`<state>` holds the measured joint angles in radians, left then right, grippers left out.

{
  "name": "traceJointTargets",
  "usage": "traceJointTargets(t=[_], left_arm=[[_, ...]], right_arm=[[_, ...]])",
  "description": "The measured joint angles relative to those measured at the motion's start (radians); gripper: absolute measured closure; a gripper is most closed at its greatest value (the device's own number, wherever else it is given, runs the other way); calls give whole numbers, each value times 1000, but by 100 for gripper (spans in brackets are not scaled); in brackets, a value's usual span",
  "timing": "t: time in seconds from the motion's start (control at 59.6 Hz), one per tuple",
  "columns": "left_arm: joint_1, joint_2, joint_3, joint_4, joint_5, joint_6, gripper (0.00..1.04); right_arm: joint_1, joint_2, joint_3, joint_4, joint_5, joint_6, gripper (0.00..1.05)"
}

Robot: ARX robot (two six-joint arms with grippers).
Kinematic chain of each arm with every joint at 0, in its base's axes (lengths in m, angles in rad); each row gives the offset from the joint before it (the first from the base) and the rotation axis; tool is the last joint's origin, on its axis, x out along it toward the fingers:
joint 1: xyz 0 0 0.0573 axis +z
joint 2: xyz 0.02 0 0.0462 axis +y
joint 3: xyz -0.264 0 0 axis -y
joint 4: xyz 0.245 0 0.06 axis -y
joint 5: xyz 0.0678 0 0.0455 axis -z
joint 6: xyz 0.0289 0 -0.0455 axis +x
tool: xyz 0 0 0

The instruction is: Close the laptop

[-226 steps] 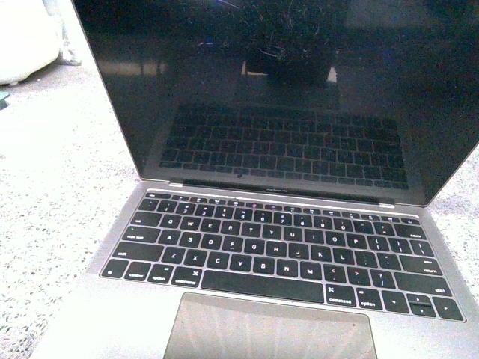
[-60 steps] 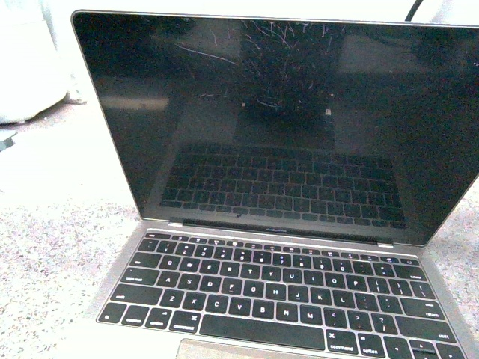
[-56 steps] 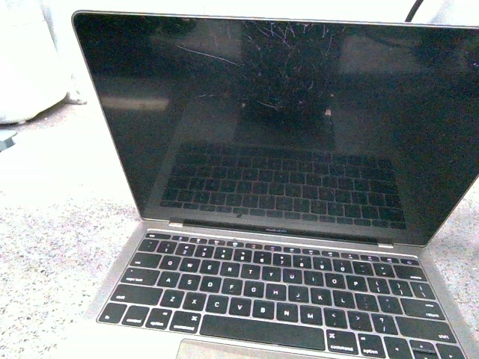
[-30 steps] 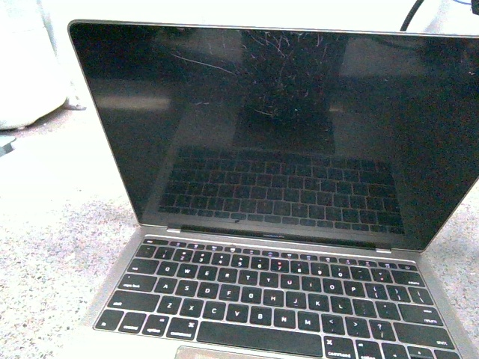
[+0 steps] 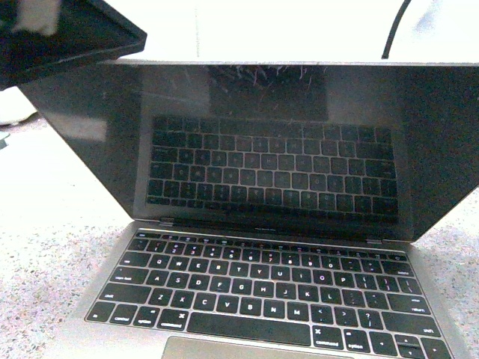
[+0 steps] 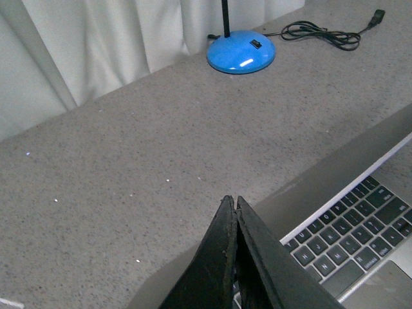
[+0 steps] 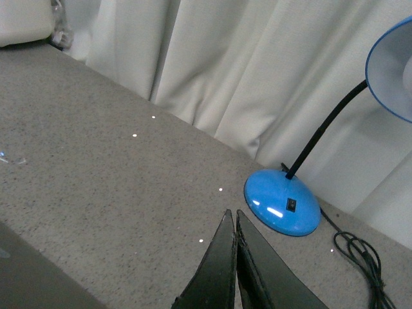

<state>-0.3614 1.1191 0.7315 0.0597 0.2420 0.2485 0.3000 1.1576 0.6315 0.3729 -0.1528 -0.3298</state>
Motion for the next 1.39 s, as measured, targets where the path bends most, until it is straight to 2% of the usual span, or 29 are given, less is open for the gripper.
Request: traceJointTargets(t=[0.084,0.134,0.235,0.369,0.453,0.604,0.738,0.822,0.872,0.99,1.023,1.04,1.073,1.107,1.157,1.191,1.275,1.392], left_arm=[[14,-58,-73,0,48,-44,101],[21,-88,-113,-2,66,-68,101],[40,-139,-198,-9,98,-125,101],[85,-222,-304,-32,85,-202,101],[87,-303,-353,-51,112,-244,101],[86,-444,-446,-91,128,-314,101],[108,-563,-514,-141,132,-386,101],[174,-682,-549,-202,146,-413,101],[237,-747,-550,-249,186,-435,101],[392,-874,-545,-335,269,-462,101],[421,-891,-541,-329,265,-467,101],[421,-900,-542,-315,247,-459,101],[405,-942,-565,-224,82,-418,101],[388,-972,-584,-160,-23,-381,101],[369,-1009,-599,-100,-154,-338,101],[366,-1019,-602,-86,-201,-318,101],[366,-1049,-639,-72,-245,-288,101],[364,-1062,-679,-72,-239,-270,101]], right_arm=[[40,-55,-67,23,6,60,104],[114,-75,-119,41,-50,134,104],[199,-88,-218,77,-55,229,104],[237,-173,-330,151,43,359,104],[261,-225,-377,171,99,423,104],[315,-359,-475,166,245,522,104],[367,-511,-537,116,451,567,104],[436,-659,-576,9,632,555,104],[447,-731,-591,-6,696,520,104],[406,-813,-593,-7,739,438,104],[389,-835,-593,-10,749,414,104],[384,-841,-592,-19,758,407,104],[363,-865,-584,-71,771,388,104],[335,-892,-580,-128,749,375,104],[274,-940,-581,-210,690,359,104],[234,-964,-581,-246,650,354,104],[132,-1013,-581,-305,548,341,104],[13,-1061,-581,-338,444,337,104]])
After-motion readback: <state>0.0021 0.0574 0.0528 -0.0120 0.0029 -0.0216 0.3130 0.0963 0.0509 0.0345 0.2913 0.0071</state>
